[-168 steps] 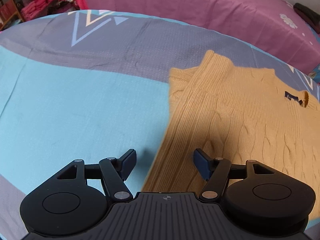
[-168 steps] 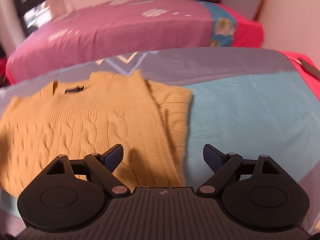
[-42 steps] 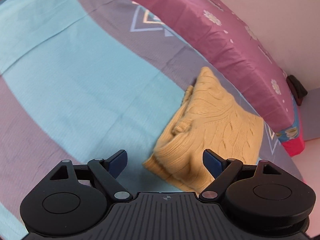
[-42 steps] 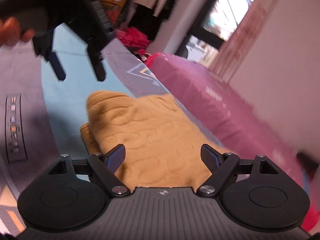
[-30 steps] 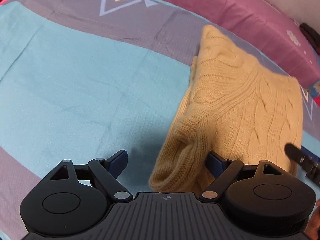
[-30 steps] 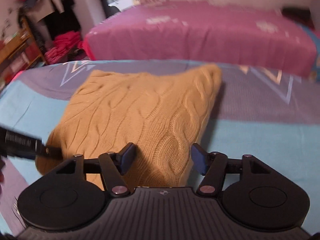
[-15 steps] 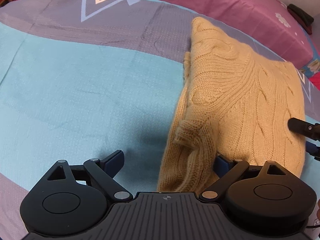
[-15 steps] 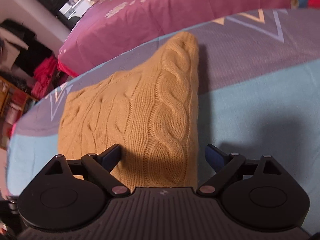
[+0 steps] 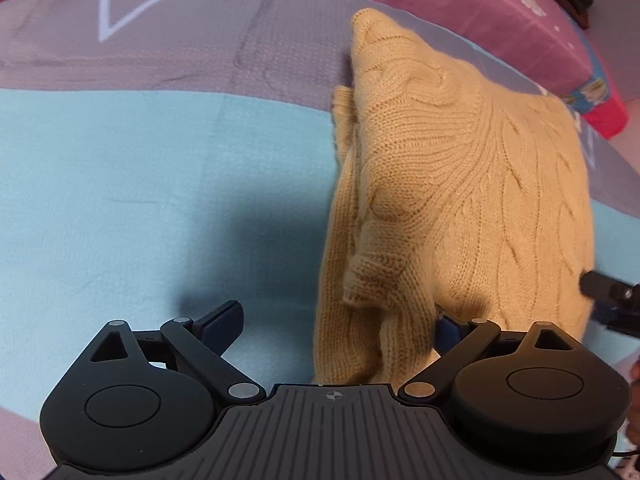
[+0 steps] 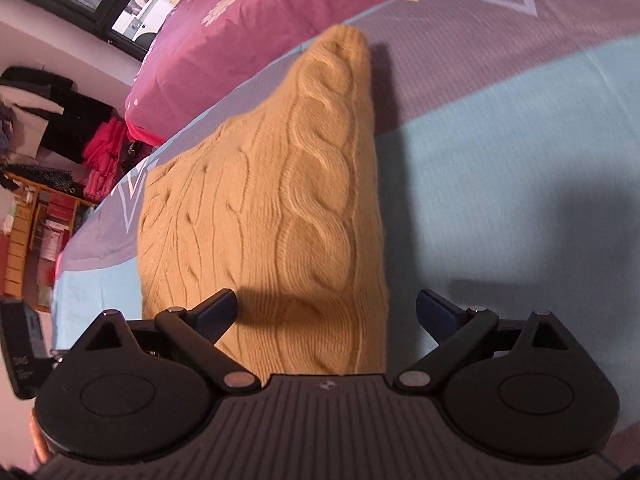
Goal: Fold small clothes
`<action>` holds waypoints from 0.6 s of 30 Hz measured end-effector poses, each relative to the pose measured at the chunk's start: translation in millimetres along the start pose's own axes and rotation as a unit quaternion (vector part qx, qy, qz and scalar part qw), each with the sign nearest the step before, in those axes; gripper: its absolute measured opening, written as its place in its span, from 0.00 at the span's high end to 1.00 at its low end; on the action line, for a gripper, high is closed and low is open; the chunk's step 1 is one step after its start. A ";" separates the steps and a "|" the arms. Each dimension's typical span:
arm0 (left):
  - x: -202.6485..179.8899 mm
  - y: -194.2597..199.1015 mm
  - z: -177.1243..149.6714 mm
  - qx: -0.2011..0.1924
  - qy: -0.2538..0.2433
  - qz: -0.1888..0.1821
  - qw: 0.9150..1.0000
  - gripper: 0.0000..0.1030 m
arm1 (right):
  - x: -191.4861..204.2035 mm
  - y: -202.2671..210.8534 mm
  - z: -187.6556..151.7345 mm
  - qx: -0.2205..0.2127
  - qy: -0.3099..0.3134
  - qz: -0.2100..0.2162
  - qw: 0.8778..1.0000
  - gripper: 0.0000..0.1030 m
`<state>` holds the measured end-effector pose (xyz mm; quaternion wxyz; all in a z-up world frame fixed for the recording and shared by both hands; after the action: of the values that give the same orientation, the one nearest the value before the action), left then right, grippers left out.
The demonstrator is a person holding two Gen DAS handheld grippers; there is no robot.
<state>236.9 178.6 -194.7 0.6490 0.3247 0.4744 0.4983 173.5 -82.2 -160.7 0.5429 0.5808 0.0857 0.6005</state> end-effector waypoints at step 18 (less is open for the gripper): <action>-9.4 36.6 24.1 -0.039 0.019 -0.142 0.989 0.00 | -14.6 -12.4 -2.1 0.005 -0.074 0.037 0.997 0.03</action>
<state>246.7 181.6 -151.0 0.7166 0.2189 0.5076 0.4253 174.9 -87.2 -179.3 0.5223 0.6291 0.0263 0.5751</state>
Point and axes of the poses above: each gripper's, at about its wrist camera, not at the fingertips, and y roughly against the way its jaws point, x to its left, z to its top, the point moved 8 cm from there along -y, roughly the way its jaws point, and after that the axes turned 11 degrees about -x, right-handed, at the moved point
